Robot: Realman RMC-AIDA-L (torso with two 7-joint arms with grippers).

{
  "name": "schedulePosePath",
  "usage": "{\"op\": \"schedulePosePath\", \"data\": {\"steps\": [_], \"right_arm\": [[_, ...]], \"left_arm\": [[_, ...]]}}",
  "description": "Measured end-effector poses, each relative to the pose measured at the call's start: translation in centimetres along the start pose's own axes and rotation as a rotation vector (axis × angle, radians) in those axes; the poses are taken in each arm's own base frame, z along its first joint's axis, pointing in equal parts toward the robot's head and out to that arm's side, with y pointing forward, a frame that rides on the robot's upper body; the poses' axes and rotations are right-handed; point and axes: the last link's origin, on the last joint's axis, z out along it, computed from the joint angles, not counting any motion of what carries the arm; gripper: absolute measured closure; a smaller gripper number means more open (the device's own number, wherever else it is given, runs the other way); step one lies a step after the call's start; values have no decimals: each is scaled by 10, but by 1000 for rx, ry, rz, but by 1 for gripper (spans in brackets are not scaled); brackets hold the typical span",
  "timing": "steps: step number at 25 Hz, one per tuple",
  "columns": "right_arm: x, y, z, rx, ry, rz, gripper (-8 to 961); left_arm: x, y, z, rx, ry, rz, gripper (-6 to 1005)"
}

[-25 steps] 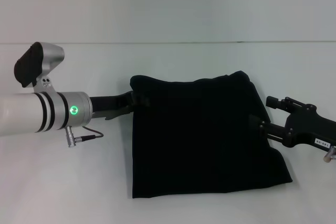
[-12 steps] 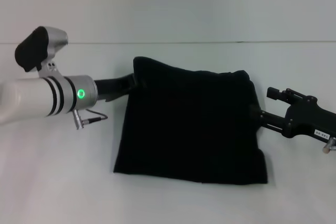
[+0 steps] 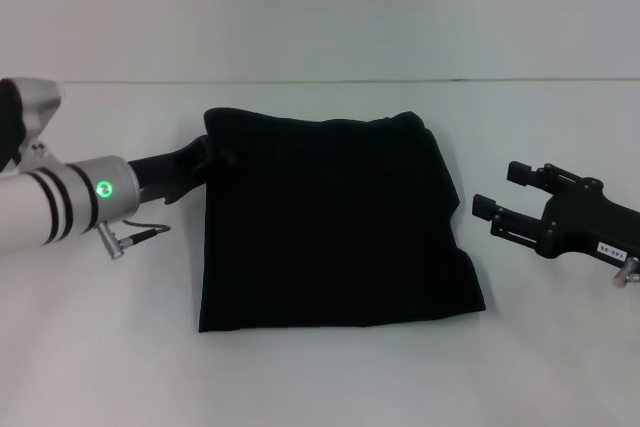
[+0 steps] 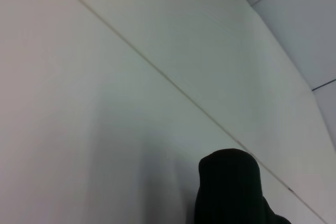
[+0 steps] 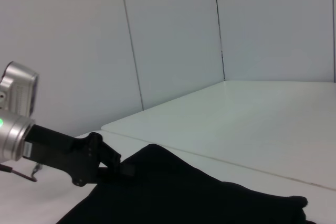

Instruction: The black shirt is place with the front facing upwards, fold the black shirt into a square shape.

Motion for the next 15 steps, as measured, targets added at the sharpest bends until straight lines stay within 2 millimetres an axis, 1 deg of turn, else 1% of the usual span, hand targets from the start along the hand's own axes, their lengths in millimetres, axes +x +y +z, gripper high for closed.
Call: {"op": "schedulePosePath", "data": {"steps": [2, 5, 8, 12, 13, 14, 15], "right_arm": [[0, -1, 0, 3, 1, -4, 161], [0, 0, 1, 3, 1, -5, 160], [0, 0, 2, -1, 0, -2, 159], [1, 2, 3, -5, 0, -4, 160], [1, 2, 4, -7, 0, -6, 160], [1, 2, 4, -9, 0, -9, 160], [1, 2, 4, -9, 0, -9, 160]], "left_arm": [[-3, -1, -3, -18, -5, 8, 934], [-7, 2, -5, -50, -27, 54, 935], [-9, 2, -6, -58, -45, 81, 887], [-2, -5, -14, -47, -39, 89, 824], [1, -8, -18, -47, -39, 95, 808], [8, -14, -28, -54, -36, 122, 792], [8, -14, -28, -54, -36, 122, 776]]}}
